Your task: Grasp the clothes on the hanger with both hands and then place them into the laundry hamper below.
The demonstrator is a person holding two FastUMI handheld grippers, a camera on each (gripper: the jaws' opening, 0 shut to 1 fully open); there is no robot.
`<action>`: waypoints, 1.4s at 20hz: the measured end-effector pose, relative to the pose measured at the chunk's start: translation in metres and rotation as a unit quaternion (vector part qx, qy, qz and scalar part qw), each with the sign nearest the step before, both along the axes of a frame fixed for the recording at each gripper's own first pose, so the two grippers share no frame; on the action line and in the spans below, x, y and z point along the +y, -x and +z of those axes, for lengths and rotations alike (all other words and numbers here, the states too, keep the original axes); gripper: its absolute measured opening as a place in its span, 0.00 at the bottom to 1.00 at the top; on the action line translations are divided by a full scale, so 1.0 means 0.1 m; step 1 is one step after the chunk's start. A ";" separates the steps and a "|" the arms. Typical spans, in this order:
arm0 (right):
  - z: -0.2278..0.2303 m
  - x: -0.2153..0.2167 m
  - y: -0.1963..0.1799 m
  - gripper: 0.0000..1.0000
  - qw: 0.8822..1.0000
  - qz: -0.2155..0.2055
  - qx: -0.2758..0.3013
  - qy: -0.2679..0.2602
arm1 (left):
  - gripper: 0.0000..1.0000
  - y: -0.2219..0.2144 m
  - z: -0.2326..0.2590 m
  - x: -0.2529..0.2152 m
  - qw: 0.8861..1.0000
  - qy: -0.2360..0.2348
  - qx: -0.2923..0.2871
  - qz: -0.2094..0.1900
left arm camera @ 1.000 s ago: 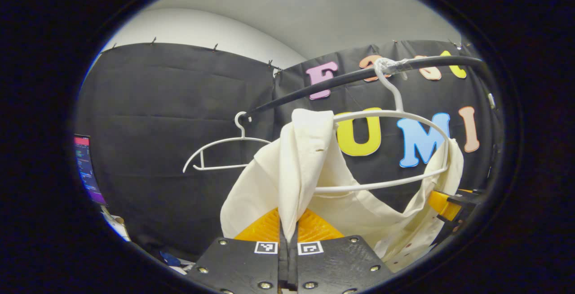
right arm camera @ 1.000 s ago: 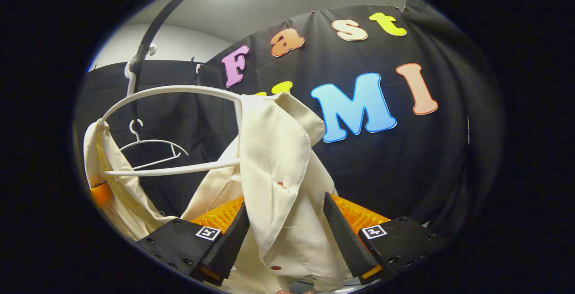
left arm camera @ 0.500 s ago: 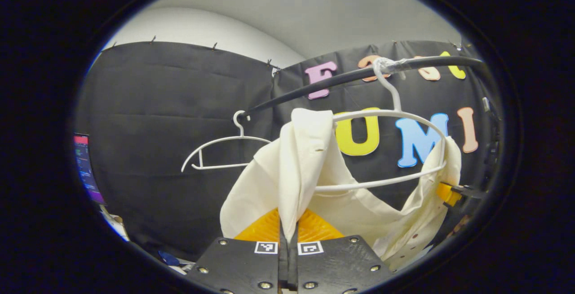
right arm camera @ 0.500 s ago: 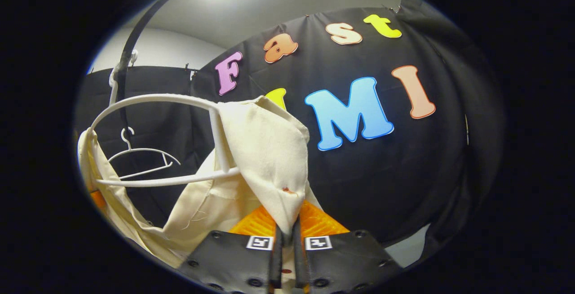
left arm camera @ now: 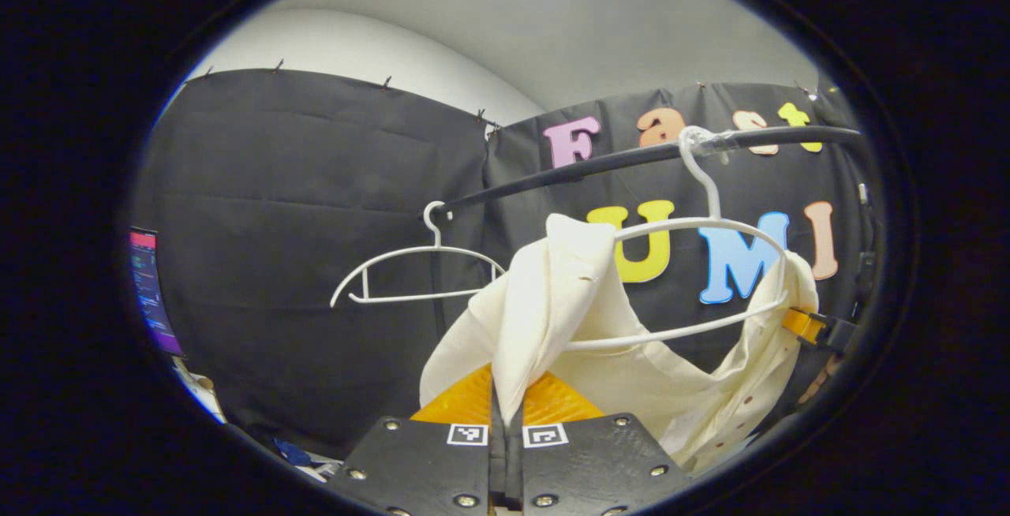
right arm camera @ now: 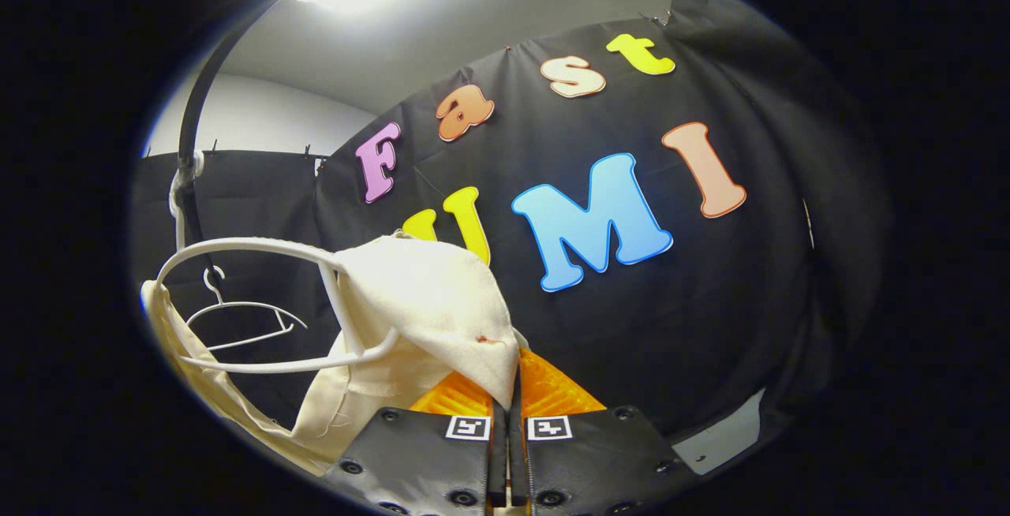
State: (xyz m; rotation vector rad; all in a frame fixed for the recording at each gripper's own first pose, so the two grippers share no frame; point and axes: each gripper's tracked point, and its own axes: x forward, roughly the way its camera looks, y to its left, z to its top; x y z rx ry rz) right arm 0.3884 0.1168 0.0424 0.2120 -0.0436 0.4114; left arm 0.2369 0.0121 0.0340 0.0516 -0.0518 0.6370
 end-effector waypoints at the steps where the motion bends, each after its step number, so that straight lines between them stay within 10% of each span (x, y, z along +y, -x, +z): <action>1: 0.03 -0.01 0.00 0.00 1.000 -0.003 -0.005 0.000 | 0.02 0.03 0.05 0.04 1.000 -0.002 -0.004 0.003; 16: 0.38 -0.20 -0.45 0.03 0.998 -0.050 -0.039 -0.002 | 0.01 0.26 0.46 0.86 0.991 0.069 -0.112 0.008; 28: -0.26 -0.36 -0.31 0.03 0.997 -0.066 0.022 0.041 | 0.01 0.06 -0.26 1.03 0.996 0.091 -0.019 0.001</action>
